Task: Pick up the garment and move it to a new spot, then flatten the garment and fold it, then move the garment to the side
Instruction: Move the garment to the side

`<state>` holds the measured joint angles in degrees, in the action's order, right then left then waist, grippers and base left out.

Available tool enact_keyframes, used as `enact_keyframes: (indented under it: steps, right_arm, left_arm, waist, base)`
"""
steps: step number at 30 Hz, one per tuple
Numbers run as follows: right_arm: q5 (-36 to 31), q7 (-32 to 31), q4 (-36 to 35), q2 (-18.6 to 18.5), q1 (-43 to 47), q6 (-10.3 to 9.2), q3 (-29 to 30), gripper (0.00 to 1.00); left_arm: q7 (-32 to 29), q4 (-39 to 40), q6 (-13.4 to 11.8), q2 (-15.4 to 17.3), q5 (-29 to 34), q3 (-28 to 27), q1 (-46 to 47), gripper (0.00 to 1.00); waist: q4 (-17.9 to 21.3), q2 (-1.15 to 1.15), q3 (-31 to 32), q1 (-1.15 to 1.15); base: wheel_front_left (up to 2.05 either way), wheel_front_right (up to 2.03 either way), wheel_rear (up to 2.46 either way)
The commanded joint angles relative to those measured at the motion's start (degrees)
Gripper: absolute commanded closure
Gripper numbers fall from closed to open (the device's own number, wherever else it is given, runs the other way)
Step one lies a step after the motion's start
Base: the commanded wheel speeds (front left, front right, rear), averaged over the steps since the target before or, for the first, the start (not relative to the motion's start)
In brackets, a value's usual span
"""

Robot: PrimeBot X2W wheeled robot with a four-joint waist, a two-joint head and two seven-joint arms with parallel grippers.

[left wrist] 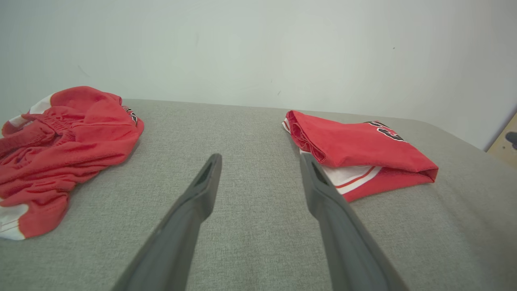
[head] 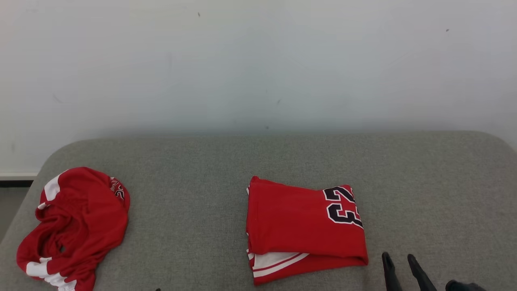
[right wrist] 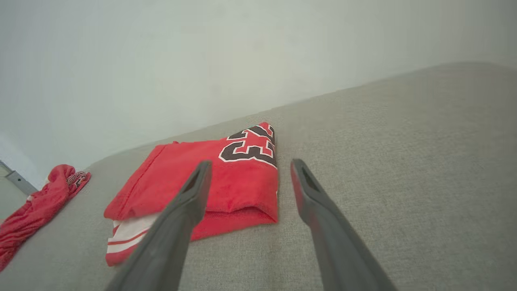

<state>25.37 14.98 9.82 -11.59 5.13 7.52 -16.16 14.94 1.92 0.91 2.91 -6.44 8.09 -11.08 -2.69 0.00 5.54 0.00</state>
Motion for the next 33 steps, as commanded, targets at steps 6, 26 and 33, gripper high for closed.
enact_keyframes:
  steps: [6, 26, 33]
  right_arm:
    - [20.6, -0.1, 7.8, -2.9, -8.8, -0.06, -3.5, 0.0]
    - [51.7, -9.3, 20.6, -13.6, -28.9, -0.04, -17.5, 0.0]
    - [54.9, -11.2, 22.0, -13.6, -29.7, -0.03, -20.9, 0.0]
  left_arm:
    - [0.3, 1.1, 0.1, 0.0, 0.9, 1.6, 2.3, 0.0]
    - [0.3, 4.4, 0.5, 0.0, 1.2, 6.8, 9.4, 0.0]
    - [0.3, 4.0, 0.5, 0.0, 1.4, 7.0, 10.3, 0.0]
  waist:
    - [-1.3, 0.0, -3.4, 0.0]
    - [-6.1, 0.0, -13.4, 0.0]
    - [-6.6, 0.0, -13.9, 0.0]
  base:
    - [0.0, 0.0, 0.0]
    - [0.0, 0.0, 0.0]
    - [0.0, 0.0, 0.0]
